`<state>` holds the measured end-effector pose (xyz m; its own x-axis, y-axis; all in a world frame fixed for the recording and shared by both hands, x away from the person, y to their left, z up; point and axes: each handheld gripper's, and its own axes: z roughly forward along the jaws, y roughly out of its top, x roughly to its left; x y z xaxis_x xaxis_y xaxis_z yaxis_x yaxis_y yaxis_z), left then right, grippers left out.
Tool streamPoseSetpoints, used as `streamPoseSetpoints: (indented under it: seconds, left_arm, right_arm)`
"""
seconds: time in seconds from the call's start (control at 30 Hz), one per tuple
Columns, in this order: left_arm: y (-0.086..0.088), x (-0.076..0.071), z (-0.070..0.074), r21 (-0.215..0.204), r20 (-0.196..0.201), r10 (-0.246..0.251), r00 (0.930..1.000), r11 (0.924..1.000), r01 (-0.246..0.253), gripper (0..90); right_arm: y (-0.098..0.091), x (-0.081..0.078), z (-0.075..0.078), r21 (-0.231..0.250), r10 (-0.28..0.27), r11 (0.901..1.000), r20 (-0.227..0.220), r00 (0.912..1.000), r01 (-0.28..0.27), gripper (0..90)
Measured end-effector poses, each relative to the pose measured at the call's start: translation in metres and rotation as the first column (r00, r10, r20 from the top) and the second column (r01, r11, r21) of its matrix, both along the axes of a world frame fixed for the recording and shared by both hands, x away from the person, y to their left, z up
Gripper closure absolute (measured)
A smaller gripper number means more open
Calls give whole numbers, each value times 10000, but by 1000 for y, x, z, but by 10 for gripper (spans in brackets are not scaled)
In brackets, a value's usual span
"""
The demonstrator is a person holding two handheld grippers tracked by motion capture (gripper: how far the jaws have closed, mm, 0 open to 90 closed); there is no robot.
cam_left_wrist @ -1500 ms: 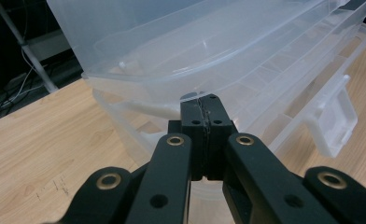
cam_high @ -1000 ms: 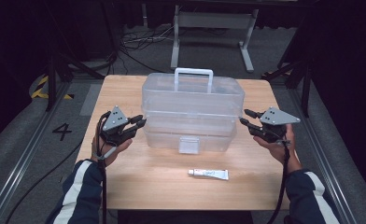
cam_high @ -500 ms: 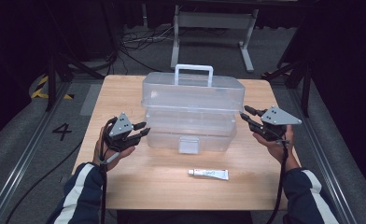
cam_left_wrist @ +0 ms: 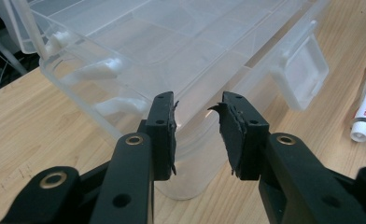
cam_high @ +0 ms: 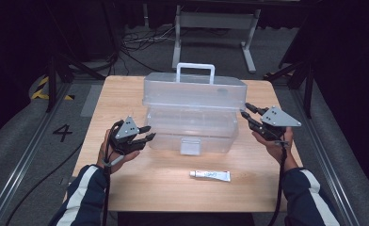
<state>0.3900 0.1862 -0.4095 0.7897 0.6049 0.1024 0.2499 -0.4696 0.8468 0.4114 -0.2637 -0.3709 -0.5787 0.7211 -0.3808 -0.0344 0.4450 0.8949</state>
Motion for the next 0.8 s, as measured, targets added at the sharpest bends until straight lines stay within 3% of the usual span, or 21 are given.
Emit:
streamPoseSetpoints:
  seconds: [0.17,0.33,0.4,0.57,0.8]
  left_arm:
    - [-2,1,-3,-70,-100,-68,9999,10000,67,656]
    - [-4,2,-3,-111,-121,-138,9998,9998,137,638]
    - [-4,2,-3,-158,-152,-194,9997,9997,191,628]
    - [-7,3,-4,-73,-156,-356,9992,9993,355,613]
    - [-15,5,-4,123,-123,-526,9985,9985,527,593]
  right_arm:
    - [2,1,2,11,-240,9997,295,9993,240,714]
    - [8,2,3,46,-814,9967,835,9932,813,739]
    - [9,3,3,280,-961,9952,868,9916,940,749]
    - [13,6,6,109,-1299,9915,1142,9849,1295,771]
    - [14,10,12,-30,-1424,9896,1210,9824,1438,783]
